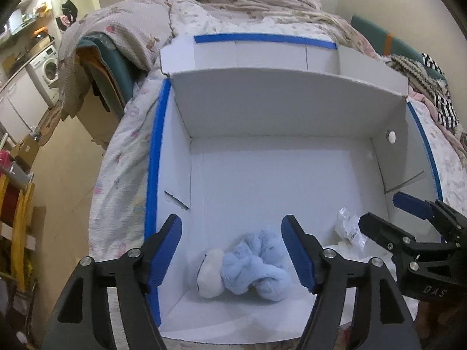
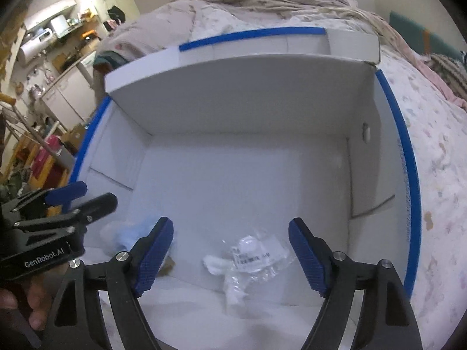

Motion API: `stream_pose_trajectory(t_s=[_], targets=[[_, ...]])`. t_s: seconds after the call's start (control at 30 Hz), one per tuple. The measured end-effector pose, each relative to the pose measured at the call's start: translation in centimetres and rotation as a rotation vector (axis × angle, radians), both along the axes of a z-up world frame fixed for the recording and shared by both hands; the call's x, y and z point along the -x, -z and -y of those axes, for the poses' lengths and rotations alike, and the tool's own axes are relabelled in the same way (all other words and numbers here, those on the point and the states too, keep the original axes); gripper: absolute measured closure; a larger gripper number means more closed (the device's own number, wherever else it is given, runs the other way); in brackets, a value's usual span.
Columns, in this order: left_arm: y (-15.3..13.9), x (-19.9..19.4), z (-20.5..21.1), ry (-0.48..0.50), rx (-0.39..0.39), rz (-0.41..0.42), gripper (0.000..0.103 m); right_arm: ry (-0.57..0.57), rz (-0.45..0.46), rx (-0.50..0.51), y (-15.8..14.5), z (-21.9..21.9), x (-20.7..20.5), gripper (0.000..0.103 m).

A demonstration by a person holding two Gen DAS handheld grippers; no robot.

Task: Organize soft objects
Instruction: 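Open both tools to release the earmuff and packet into the box, then lift both tools out of the box back toward the bed items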

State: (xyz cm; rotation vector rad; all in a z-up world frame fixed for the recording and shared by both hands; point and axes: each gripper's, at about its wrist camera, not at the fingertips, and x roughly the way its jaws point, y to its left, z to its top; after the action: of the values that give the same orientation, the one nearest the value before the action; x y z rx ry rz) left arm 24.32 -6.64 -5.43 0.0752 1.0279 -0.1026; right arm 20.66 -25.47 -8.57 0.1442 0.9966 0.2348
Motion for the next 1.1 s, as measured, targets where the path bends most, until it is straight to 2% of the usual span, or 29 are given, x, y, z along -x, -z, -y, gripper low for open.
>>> stream_pose_trajectory(t_s=[0.07, 0.2, 0.33, 0.53, 0.7, 0.83, 0.97, 1.1], targets=[[-0.3, 0.1, -0.1, -0.004, 0.006, 0.013, 0.034, 0.013, 0.002, -0.012, -0.1, 0.2, 0.0, 0.003], [-0.7, 0.0, -0.6, -0.008, 0.044, 0.012, 0.033, -0.005, 0.017, -0.065, -0.5, 0.6, 0.3, 0.003], [-1.1, 0.5, -0.9, -0.025, 0.056, -0.003, 0.033, -0.005, 0.063, -0.030, -1.2, 0.5, 1.0, 0.000], [-2.4, 2.2, -2.1, -0.050, 0.105, 0.013, 0.033, 0.044, 0.051, -0.076, -2.2, 1.8, 2.5, 0.000], [-3.5, 3.6, -2.8, -0.053, 0.094, 0.044, 0.033, 0.055, 0.070, -0.103, -3.1, 2.4, 4.1, 0.000], [-4.2, 5.5, -4.1, -0.055, 0.107, 0.070, 0.033, 0.086, 0.120, -0.094, -4.1, 2.7, 5.7, 0.000], [-4.3, 7.3, -5.3, -0.070, 0.121, 0.079, 0.032, 0.116, 0.147, -0.112, -4.5, 3.6, 7.5, 0.000], [-4.2, 8.9, -5.9, -0.074, 0.096, 0.091, 0.032, 0.148, 0.154, -0.107, -4.8, 4.1, 8.9, 0.000]])
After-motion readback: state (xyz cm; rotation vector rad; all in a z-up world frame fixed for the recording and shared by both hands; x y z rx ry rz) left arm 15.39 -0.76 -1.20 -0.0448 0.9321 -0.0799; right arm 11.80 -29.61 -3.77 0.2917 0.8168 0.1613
